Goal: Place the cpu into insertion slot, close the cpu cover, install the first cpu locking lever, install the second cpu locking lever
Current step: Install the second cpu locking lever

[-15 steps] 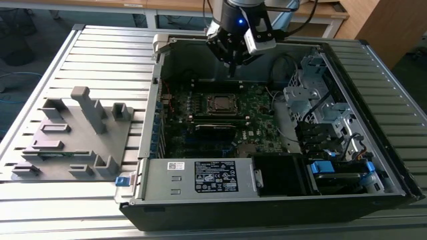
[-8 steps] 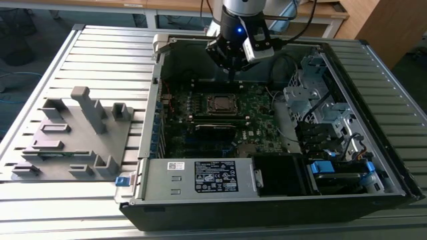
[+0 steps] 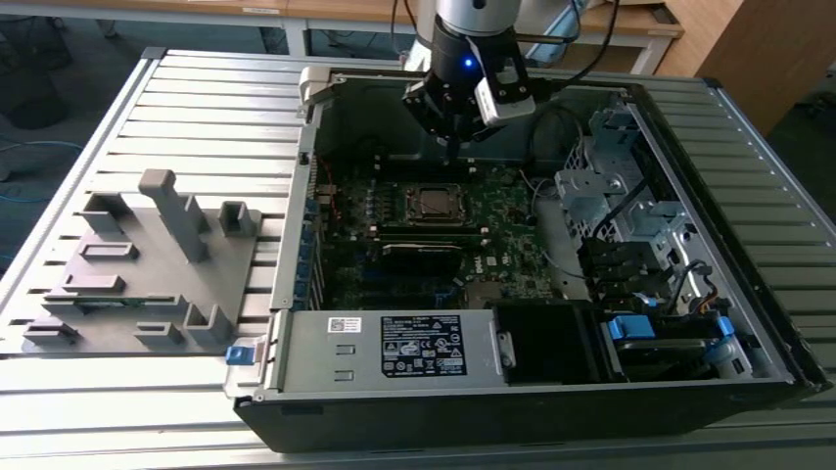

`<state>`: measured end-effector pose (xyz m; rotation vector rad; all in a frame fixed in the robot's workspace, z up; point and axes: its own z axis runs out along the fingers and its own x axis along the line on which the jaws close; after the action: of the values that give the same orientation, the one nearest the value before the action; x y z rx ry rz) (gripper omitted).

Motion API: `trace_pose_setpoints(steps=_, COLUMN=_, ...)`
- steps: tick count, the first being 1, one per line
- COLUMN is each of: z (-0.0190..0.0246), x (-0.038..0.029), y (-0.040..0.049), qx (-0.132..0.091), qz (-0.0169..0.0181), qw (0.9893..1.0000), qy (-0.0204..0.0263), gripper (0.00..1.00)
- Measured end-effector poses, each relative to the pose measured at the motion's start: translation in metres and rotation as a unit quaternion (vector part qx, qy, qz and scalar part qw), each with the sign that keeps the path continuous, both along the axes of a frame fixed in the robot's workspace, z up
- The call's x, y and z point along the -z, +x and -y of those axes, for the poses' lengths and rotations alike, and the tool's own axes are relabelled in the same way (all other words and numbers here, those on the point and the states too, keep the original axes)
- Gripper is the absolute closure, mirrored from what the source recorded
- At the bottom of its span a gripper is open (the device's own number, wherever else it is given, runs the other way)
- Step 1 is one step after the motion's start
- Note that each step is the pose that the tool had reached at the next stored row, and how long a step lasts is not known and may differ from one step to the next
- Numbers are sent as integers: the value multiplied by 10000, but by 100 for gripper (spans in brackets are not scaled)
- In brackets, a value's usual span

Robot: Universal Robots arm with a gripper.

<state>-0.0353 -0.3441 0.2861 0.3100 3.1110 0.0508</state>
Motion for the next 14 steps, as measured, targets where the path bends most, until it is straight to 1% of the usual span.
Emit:
trace_pose_setpoints(steps=6, z=0, x=8, y=0, qx=0, qz=1, qw=10000, qy=3, gripper=90)
trace_pose_setpoints(steps=10, z=0, x=57, y=0, qx=0, qz=0, qw=10000, qy=8, gripper=90)
trace_pose_setpoints(steps=14, z=0, x=115, y=0, qx=0, qz=0, qw=10000, qy=26, gripper=90)
